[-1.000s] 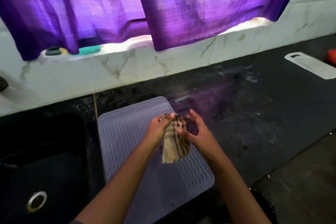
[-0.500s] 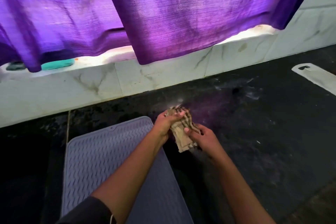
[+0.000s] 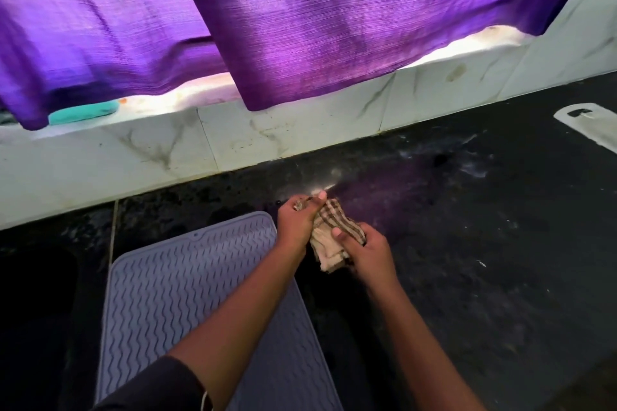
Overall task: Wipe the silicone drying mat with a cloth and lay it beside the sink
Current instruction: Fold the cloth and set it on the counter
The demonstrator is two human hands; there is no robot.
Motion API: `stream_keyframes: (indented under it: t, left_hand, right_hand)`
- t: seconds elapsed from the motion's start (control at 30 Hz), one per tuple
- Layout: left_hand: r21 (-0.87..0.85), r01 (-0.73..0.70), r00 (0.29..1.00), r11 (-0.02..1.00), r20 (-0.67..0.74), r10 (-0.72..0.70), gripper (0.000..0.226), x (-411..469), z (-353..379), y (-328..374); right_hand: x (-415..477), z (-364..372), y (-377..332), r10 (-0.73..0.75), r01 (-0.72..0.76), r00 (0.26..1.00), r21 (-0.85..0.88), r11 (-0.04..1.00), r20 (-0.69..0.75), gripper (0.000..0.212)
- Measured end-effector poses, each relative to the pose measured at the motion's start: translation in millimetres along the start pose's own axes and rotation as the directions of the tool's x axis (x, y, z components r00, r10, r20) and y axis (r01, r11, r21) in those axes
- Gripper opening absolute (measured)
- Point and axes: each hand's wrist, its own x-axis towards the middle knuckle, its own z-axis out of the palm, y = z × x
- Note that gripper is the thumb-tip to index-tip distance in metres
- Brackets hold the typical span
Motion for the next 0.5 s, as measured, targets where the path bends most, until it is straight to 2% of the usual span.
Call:
stream_keyframes:
  t: [0.07, 0.1, 0.13, 0.17, 0.2, 0.23, 0.27, 0.3, 0.37, 0.43, 0.5]
  left_hand:
    - [0.289, -0.163, 0.986, 0.943, 0.018, 0.164, 0.021, 8.1, 0.9, -5.1]
    - [0.460, -0.231, 0.972, 0.857, 0.067, 0.226, 0.024, 12.8, 0.8, -7.3]
    - [0.653, -0.293, 0.954, 0.698, 0.150, 0.260, 0.030, 17.6, -0.3, -9.3]
    - [0.806, -0.346, 0.933, 0.480, 0.245, 0.262, 0.038, 22.6, -2.7, -11.9]
    - [0.879, -0.387, 0.914, 0.279, 0.325, 0.244, 0.046, 26.3, -6.4, -13.5]
    - [0.890, -0.428, 0.888, 0.155, 0.382, 0.256, 0.051, 28.5, -10.1, -14.0]
    - [0.874, -0.474, 0.854, 0.106, 0.428, 0.295, 0.052, 28.3, -12.5, -12.9]
    - [0.842, -0.530, 0.814, 0.101, 0.471, 0.340, 0.049, 25.7, -14.8, -11.9]
    - [0.763, -0.643, 0.737, 0.069, 0.591, 0.326, 0.038, 19.1, -18.5, -13.8]
    - [0.728, -0.685, 0.718, 0.008, 0.674, 0.176, 0.039, 7.9, -22.5, -25.9]
    - [0.765, -0.644, 0.764, -0.001, 0.643, 0.054, 0.049, 2.3, -26.5, -37.2]
  right_hand:
    - [4.5, 3.0, 0.5, 0.039, -0.043, 0.998, -0.099, 0.994, -0.040, 0.018]
    - [7.1, 3.6, 1.3, 0.041, -0.050, 0.998, -0.279, 0.959, -0.039, 0.025]
    - [8.5, 4.8, 2.7, 0.045, -0.054, 0.999, -0.539, 0.841, -0.030, 0.033]
    - [8.5, 6.2, 4.3, 0.044, -0.053, 0.999, -0.771, 0.635, -0.032, 0.041]
    - [5.9, 7.0, 5.6, 0.011, -0.038, 0.999, -0.888, 0.459, -0.037, 0.046]
    - [3.7, 7.6, 7.3, -0.062, -0.015, 0.997, -0.930, 0.367, -0.040, 0.050]
    - [2.0, 8.0, 8.3, -0.161, 0.020, 0.986, -0.945, 0.326, -0.035, 0.052]
    - [0.5, 8.2, 8.8, -0.248, 0.060, 0.969, -0.948, 0.314, -0.020, 0.053]
    - [-1.7, 7.5, 14.4, -0.313, 0.168, 0.948, -0.931, 0.325, 0.062, 0.053]
    - [-6.7, 9.7, 29.1, -0.209, 0.250, 0.960, -0.912, 0.324, 0.189, 0.060]
    - [-14.5, 14.8, 44.5, -0.040, 0.265, 0.963, -0.908, 0.326, 0.267, 0.072]
